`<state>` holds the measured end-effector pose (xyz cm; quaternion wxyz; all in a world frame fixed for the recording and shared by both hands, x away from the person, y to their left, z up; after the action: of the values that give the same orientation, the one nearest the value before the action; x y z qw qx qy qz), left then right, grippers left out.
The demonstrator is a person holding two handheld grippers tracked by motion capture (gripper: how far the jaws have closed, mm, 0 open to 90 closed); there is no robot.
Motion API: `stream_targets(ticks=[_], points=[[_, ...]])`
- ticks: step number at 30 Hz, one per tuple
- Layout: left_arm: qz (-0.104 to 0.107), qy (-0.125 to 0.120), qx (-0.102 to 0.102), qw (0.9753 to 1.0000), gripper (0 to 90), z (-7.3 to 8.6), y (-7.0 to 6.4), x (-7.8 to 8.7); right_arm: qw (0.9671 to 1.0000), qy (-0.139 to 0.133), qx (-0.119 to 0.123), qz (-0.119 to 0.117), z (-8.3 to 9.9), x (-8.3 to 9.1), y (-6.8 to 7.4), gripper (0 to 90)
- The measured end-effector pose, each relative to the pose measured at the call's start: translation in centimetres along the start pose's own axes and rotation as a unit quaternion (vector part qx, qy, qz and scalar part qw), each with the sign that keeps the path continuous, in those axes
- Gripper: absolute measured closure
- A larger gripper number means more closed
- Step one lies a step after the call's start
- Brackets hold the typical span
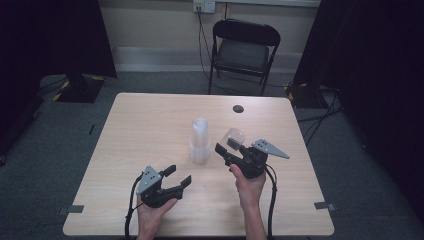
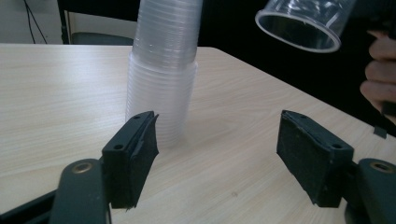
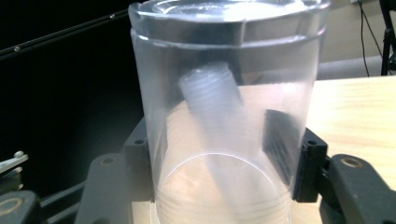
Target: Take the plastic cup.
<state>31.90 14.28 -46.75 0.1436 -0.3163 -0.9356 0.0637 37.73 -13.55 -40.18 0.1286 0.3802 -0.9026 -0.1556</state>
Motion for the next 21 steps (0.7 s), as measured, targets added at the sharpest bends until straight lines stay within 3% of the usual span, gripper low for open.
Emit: stream_targets(ticks=[5, 7, 9, 11, 15, 18, 21], points=[[0.012, 0.005, -0.007, 0.9999, 30.9, 0.0, -0.2, -0.3, 0.9999, -0.001, -0.014, -0.010, 0.6, 0.6, 0.3, 40.6], [0.023, 0.008, 0.005, 0.9997, 32.0, 0.0, -0.2, -0.5, 0.9996, -0.003, -0.022, -0.015, 0.8, 0.7, 0.4, 40.2], [0.037, 0.009, 0.008, 0.9992, 39.6, 0.0, -0.2, -0.6, 0.9994, -0.002, -0.030, -0.016, 1.3, 0.8, 0.5, 40.3], [0.047, 0.008, 0.003, 0.9989, 41.5, 0.0, -0.5, -0.7, 0.9987, -0.001, -0.044, -0.025, 1.7, 0.9, 0.6, 40.3], [0.050, 0.002, -0.004, 0.9987, 42.5, -0.1, -0.9, -0.9, 0.9979, -0.001, -0.057, -0.029, 2.3, 1.1, 0.5, 40.6], [0.056, -0.001, 0.003, 0.9984, 43.0, -0.1, -1.1, -1.2, 0.9969, 0.003, -0.068, -0.038, 2.8, 1.1, 0.6, 40.7], [0.053, 0.001, -0.006, 0.9986, 43.6, 0.1, -1.3, -1.4, 0.9946, 0.008, -0.089, -0.052, 3.4, 1.1, 0.6, 40.8]])
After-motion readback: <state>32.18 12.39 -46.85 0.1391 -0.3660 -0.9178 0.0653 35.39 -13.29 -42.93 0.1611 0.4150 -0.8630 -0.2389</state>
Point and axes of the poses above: each handheld gripper's, and its own axes: x roughly backward along the jaws, z roughly out of its underside, y roughly to its left, the point moved 1 cm from there along -x, roughly forward along the jaws, and after that the axes turned 3 degrees about -z, right-handed, at the moved point
